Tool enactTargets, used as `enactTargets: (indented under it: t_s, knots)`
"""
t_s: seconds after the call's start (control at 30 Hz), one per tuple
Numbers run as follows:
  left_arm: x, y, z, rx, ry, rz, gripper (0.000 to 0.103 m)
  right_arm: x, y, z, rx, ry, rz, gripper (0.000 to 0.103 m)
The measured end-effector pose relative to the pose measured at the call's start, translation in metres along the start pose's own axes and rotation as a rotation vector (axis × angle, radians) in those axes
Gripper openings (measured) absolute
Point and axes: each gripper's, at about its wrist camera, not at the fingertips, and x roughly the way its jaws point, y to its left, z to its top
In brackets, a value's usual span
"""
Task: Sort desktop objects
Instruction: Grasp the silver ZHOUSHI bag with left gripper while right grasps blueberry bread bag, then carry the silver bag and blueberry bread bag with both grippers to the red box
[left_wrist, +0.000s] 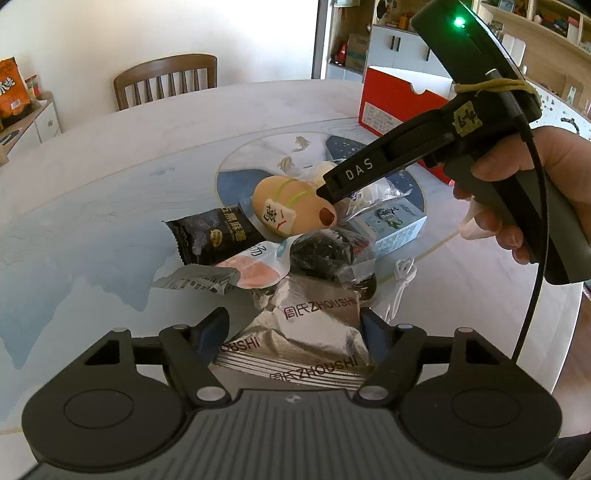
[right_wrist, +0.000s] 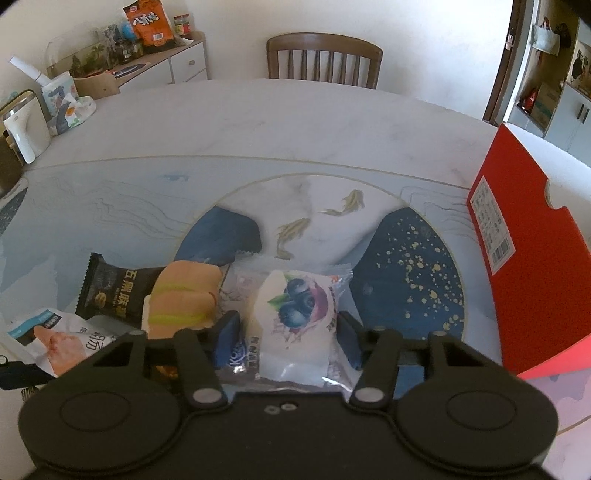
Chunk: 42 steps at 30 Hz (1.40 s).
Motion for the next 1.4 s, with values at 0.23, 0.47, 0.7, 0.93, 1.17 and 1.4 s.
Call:
enactTargets:
  t_s: [0.23, 0.47, 0.7, 0.93, 1.17, 1.4]
  knots:
    - [-0.003, 0.007, 0.002, -0.058, 0.016, -0.016, 0.071, -0.004, -0.006, -0.002, 0.016, 0.005, -0.003, 0.051]
    - [-0.015, 0.016, 0.009, -0.153, 0.026, -0.052, 0.070, -0.016, -0.013, -0.004, 0.035, -0.008, 0.015, 0.050]
    - [-0.034, 0.018, 0.013, -0.189, 0.001, -0.070, 0.070, -0.035, -0.019, -0.007, 0.055, -0.028, 0.047, 0.050]
    - [-0.050, 0.015, 0.021, -0.192, -0.025, -0.075, 0.070, -0.055, -0.022, -0.012, 0.046, -0.050, 0.051, 0.050]
    - [-0.069, 0.014, 0.024, -0.204, -0.056, -0.093, 0.070, -0.081, -0.028, -0.017, 0.044, -0.087, 0.063, 0.050]
    - [-0.075, 0.008, 0.033, -0.194, -0.084, -0.081, 0.070, -0.103, -0.040, -0.020, 0.062, -0.103, 0.065, 0.050]
